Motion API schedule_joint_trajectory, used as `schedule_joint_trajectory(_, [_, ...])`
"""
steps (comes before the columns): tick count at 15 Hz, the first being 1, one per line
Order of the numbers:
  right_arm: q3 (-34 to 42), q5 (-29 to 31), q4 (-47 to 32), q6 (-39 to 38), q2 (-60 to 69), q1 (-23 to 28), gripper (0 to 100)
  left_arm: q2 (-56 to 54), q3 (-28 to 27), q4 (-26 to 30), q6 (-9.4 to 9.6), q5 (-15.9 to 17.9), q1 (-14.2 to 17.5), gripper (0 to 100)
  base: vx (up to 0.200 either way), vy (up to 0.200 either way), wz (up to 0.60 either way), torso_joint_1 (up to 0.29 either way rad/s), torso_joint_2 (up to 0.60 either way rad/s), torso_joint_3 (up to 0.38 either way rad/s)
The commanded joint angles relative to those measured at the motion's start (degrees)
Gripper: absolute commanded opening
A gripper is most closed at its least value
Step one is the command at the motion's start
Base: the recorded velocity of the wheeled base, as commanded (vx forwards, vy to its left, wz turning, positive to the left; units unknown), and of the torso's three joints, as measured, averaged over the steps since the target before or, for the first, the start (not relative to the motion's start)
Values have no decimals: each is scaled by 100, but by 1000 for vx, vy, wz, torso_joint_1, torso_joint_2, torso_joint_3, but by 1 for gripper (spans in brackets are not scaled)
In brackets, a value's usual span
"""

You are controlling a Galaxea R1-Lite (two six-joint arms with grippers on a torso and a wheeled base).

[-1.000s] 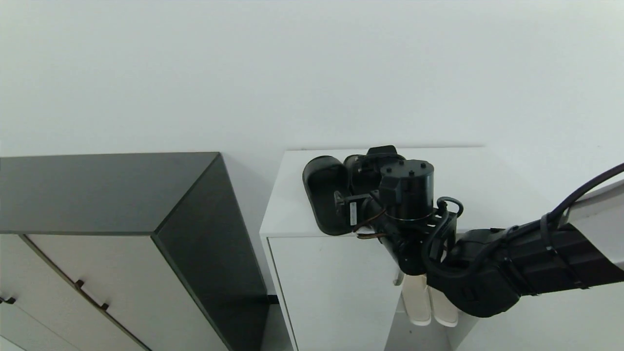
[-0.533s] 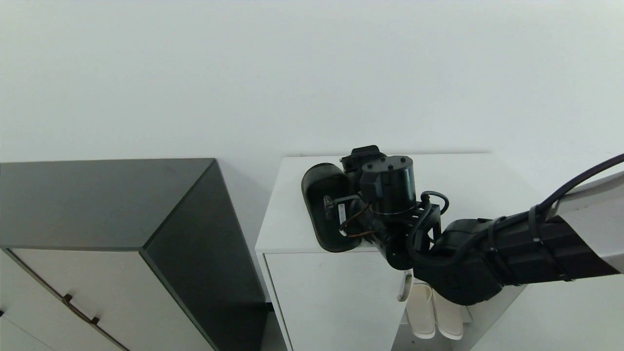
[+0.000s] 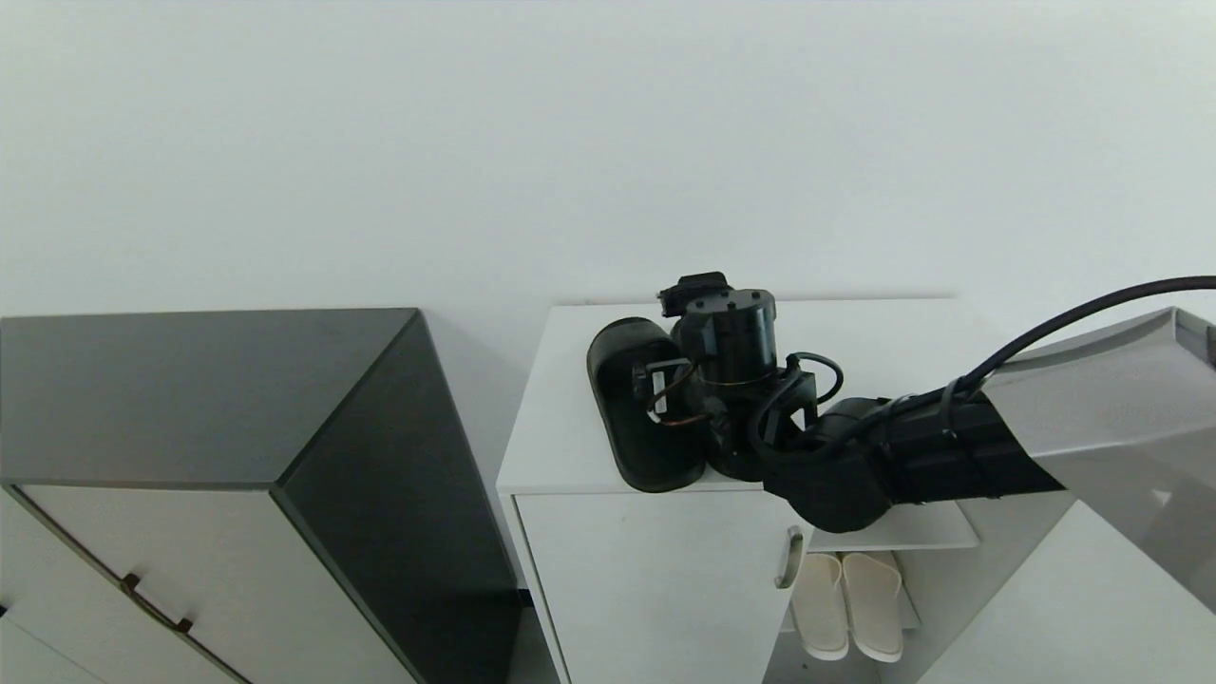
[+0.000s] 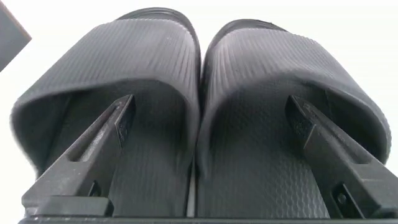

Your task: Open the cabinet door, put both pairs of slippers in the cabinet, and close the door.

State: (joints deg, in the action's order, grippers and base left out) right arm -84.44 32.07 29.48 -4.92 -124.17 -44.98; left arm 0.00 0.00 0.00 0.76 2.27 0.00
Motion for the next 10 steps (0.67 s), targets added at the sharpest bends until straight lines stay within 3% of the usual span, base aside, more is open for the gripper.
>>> schedule_joint_trajectory(1, [-459,1,-311,-61,-292,42,0,9,0,0,-5,2,0,0,0,0,0,0,0,0])
schedule_joint_trajectory(5, [-810,1,-601,-237,-371,60,0,9,0,0,-5,2,0,0,0,0,0,0,0,0])
schedule_joint_trajectory(10, [-617,18,-566,-219,-54,25,0,0,0,0,-5,-7,0,0,0,0,0,0,0,0])
